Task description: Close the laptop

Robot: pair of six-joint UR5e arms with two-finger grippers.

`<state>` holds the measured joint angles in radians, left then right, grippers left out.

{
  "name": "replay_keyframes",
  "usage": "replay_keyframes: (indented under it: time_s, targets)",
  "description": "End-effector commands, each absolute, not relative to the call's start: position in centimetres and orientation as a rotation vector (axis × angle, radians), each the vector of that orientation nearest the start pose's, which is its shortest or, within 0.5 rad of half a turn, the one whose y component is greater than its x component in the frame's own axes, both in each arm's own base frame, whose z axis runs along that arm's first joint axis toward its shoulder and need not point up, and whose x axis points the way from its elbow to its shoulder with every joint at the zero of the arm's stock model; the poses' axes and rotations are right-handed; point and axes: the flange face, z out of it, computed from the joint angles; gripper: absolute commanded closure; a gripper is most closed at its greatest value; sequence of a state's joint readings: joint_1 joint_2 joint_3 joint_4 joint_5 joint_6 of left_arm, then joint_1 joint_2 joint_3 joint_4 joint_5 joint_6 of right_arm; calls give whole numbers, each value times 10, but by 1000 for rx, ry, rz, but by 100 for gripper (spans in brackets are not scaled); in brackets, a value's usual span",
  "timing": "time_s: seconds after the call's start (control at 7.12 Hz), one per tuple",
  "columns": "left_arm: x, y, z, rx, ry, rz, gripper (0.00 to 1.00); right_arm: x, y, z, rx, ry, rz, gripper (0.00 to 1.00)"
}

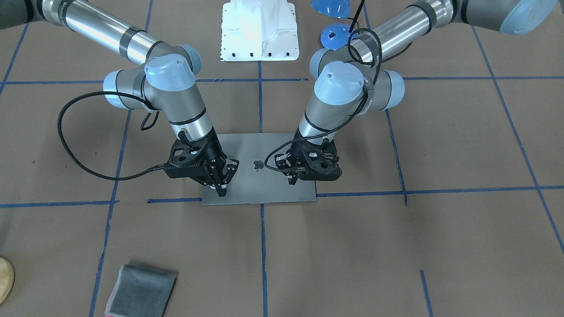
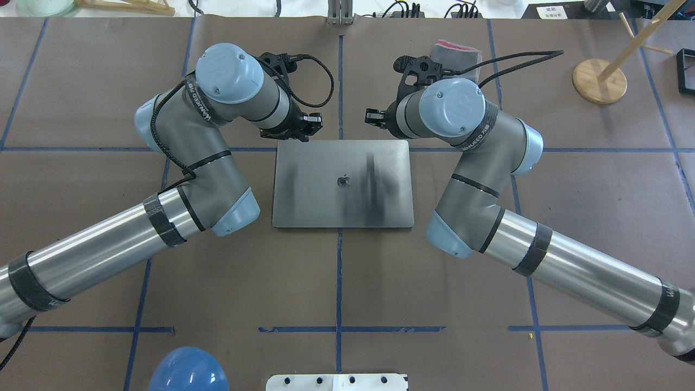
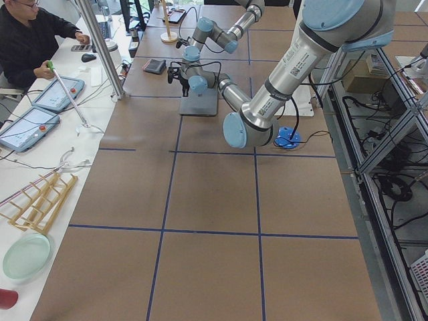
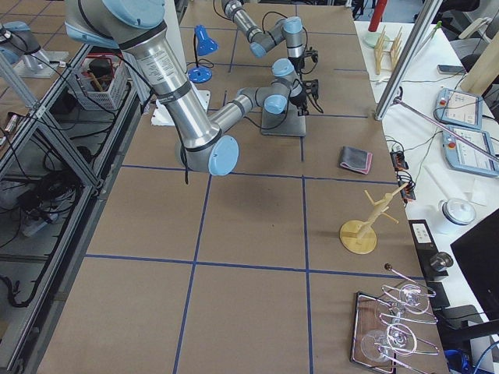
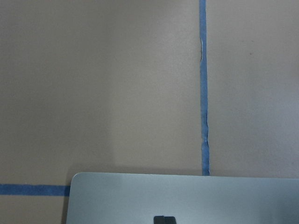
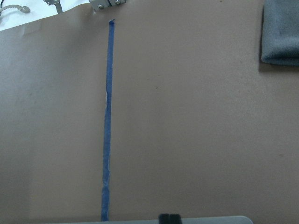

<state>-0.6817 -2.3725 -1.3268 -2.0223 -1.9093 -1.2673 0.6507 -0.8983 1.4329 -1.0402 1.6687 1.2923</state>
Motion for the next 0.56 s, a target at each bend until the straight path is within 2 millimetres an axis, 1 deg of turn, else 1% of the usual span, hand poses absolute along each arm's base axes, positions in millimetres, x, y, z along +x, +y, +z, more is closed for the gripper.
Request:
replay_keyframes:
  time_s: [0.0, 0.28, 0.42]
  targets:
    - [547, -572, 234, 181, 999, -178, 100, -502, -553, 246, 385, -1024, 284, 100]
    - [559, -570, 246, 168, 990, -171, 100, -493, -559, 238, 378, -1043, 281, 100]
    - [569, -562, 250, 157, 984, -158, 100, -491, -560, 235, 379, -1048, 282, 100]
